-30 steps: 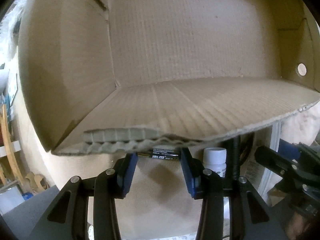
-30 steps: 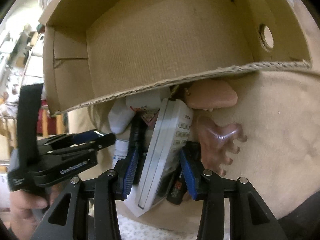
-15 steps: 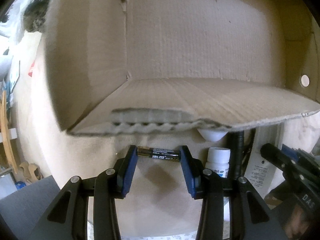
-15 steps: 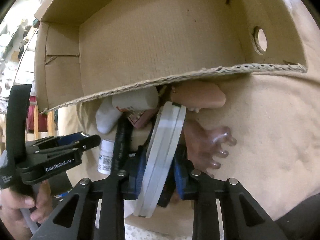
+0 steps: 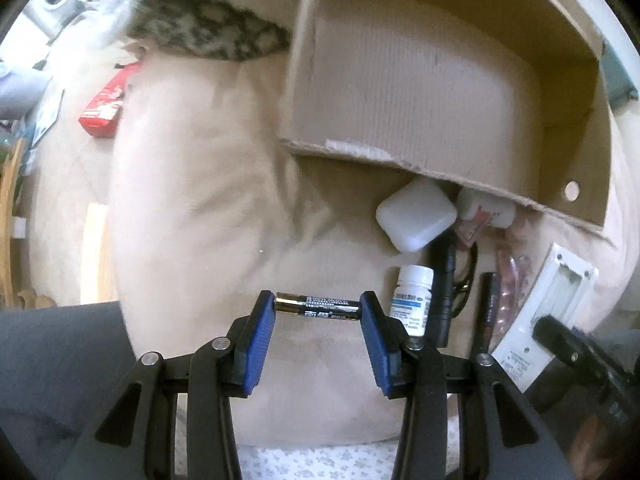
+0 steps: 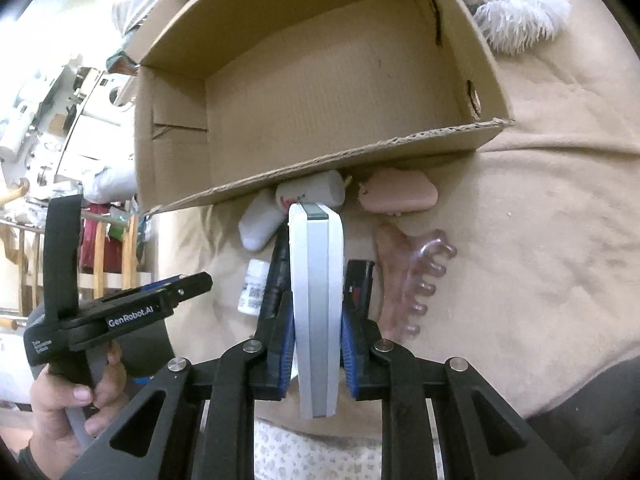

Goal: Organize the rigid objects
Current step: 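Place the remote upright in the box with the right tool while the left tool drops the battery beside it, then grasp the white pill bottle with the left tool while the right tool grasps the pink comb, then lower the pill bottle into the box with the left tool while the right tool places the pink comb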

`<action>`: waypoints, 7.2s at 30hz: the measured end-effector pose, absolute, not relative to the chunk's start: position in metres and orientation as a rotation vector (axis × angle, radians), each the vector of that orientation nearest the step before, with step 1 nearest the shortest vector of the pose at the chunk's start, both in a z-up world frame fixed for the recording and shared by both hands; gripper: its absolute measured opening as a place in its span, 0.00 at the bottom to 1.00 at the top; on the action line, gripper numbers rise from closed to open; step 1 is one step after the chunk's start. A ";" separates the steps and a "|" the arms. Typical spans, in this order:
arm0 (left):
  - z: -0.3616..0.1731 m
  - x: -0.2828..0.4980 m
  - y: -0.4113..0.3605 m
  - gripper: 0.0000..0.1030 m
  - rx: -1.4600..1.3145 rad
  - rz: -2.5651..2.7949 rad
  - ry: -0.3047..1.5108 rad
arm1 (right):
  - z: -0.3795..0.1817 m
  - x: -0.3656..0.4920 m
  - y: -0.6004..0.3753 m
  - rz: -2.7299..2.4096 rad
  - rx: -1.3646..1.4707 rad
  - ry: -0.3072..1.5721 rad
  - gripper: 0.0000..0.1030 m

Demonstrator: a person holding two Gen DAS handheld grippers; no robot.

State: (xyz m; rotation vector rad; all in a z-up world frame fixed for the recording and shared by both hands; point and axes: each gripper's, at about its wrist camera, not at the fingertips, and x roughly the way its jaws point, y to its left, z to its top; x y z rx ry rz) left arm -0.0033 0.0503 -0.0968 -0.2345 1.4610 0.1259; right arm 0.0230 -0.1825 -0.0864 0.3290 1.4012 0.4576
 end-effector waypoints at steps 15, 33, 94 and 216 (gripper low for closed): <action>-0.013 0.015 0.059 0.38 -0.289 0.114 1.254 | 0.004 0.026 -0.228 0.536 0.409 1.142 0.21; -0.014 0.110 0.007 0.39 -0.161 0.061 1.189 | -0.012 0.143 -0.210 0.534 0.348 1.130 0.21; -0.059 0.125 -0.021 0.67 -0.105 0.037 1.184 | -0.030 0.162 -0.190 0.448 0.252 1.045 0.87; -0.016 0.000 0.032 0.23 -0.209 0.205 1.114 | 0.019 -0.006 -0.212 0.392 0.040 0.904 0.43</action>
